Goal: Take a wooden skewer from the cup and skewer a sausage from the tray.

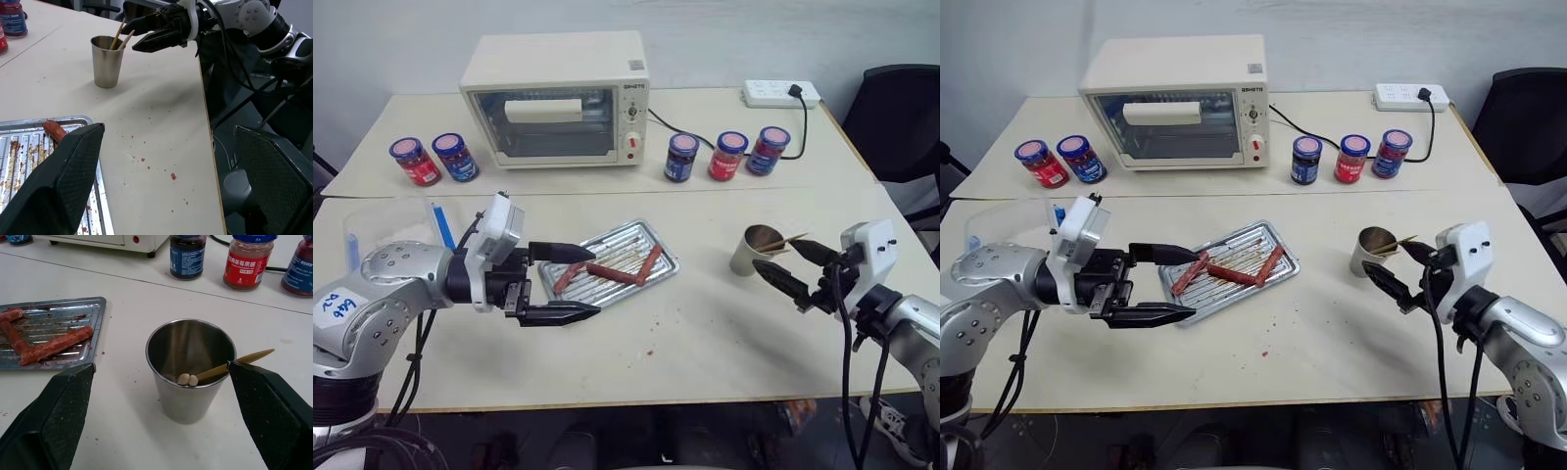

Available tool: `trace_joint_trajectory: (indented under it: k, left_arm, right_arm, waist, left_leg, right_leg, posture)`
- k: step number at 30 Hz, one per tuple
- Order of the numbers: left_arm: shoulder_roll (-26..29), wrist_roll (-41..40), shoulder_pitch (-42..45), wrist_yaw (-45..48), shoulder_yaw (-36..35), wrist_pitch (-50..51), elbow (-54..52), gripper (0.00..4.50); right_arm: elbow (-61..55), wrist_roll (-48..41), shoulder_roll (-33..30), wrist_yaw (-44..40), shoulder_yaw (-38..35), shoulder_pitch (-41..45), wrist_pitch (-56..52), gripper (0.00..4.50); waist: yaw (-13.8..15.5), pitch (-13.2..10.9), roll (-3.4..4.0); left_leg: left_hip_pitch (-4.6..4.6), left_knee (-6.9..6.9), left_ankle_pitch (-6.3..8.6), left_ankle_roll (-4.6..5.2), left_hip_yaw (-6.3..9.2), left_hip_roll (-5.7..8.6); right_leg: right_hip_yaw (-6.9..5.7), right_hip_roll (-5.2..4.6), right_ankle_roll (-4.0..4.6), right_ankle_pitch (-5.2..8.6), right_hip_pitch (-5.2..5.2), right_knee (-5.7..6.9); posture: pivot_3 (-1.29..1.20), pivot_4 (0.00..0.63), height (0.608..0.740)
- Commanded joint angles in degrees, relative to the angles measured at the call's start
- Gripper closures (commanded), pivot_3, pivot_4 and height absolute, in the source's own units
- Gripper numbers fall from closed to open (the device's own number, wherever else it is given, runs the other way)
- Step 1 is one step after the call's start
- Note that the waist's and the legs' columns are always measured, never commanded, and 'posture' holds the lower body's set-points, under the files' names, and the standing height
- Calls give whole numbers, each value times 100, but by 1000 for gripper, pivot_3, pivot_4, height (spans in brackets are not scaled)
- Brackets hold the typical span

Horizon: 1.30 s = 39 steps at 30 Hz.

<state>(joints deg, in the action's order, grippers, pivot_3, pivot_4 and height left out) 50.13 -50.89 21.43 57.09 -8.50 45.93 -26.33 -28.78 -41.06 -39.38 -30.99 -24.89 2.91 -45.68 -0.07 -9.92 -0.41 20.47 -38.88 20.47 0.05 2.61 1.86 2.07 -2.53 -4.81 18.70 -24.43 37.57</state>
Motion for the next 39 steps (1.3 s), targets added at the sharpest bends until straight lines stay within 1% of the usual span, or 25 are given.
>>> trace_joint_trajectory:
  k: [1,6,11,22,28,31,34,39]
  left_arm:
    - [8,44,-55,-14,-110,-144,-115,40]
    - [17,140,-33,30,-102,-239,3,40]
    - [-47,252,88,56,3,-336,108,40]
    - [-196,449,240,97,198,-500,224,40]
    - [-232,456,256,69,226,-505,201,40]
    - [-265,438,315,41,258,-486,187,40]
    - [-285,463,358,53,280,-494,205,0]
    - [-305,505,424,53,285,-515,258,0]
  right_arm:
    - [-209,-174,16,91,-70,0,-50,0]
    - [-422,-368,-33,130,-251,-197,-150,0]
    - [-591,-513,-39,223,-267,-282,-194,0]
    - [-656,-743,-38,479,-170,-105,-208,0]
    - [-476,-599,20,556,9,72,-112,0]
    - [-145,-166,130,756,337,291,58,0]
    - [98,110,217,910,496,450,154,513]
    - [203,219,272,922,510,532,221,1729]
  waist:
    - [1,0,0]
    - [8,0,0]
    - [5,0,0]
    - [4,0,0]
    - [3,0,0]
    - [2,1,-1]
    - [-2,0,-1]
    - [4,0,-1]
  left_leg:
    - [0,0,0,0,0,0]
    - [2,0,0,1,1,0]
    - [2,-2,0,1,1,0]
    - [3,-3,0,1,1,0]
    - [3,-3,0,1,2,0]
    - [3,-5,0,1,1,0]
    - [4,-5,0,0,1,0]
    - [10,-8,0,1,2,0]
  right_leg:
    - [0,0,0,0,0,0]
    - [-1,0,0,0,0,0]
    - [-1,0,0,0,0,1]
    - [-1,0,0,0,0,0]
    - [-1,0,0,0,0,0]
    - [-1,0,0,0,0,0]
    - [-1,0,0,0,-2,1]
    - [-2,0,0,0,-6,1]
  posture:
    - [0,150,740]
    - [0,150,740]
    - [0,150,740]
    - [0,150,740]
    - [0,150,740]
    - [0,150,740]
    - [0,150,740]
    - [0,150,740]
